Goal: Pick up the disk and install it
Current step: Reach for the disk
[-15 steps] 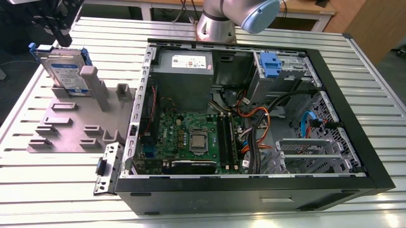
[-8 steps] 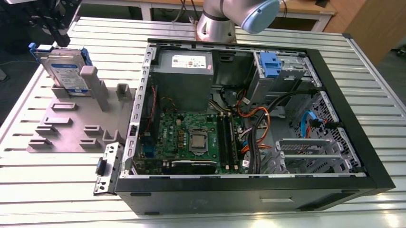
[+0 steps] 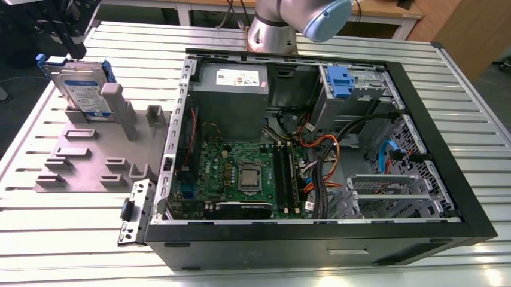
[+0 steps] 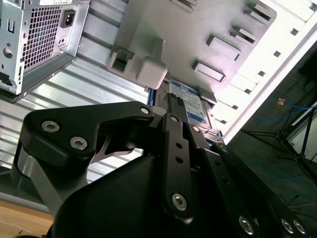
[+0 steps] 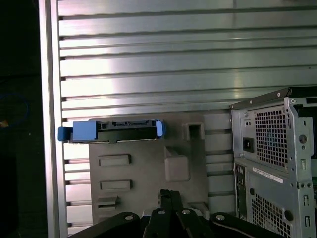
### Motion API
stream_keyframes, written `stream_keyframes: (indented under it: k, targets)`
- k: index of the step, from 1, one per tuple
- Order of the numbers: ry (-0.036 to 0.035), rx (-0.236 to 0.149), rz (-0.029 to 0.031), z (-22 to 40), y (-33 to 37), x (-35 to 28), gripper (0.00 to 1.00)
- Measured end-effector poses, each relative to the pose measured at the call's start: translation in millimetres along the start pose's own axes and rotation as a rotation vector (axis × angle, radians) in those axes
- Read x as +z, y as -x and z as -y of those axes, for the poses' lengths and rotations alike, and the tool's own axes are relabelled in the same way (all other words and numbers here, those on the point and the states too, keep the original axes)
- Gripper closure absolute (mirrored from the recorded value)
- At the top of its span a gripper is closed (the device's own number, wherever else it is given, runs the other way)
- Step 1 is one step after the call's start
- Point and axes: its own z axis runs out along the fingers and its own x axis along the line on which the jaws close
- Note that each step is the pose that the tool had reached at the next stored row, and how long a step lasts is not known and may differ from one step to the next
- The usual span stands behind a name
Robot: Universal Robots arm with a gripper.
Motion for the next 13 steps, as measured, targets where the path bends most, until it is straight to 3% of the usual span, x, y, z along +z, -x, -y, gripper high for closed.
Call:
stream_keyframes:
  k: [9,13]
  targets:
    - [0.0000,0.000,0.0000,-0.2,-2.8,0.1,0.89]
    - [0.0000,0.000,-0.0001,-1.5,-7.6,0.4,0.89]
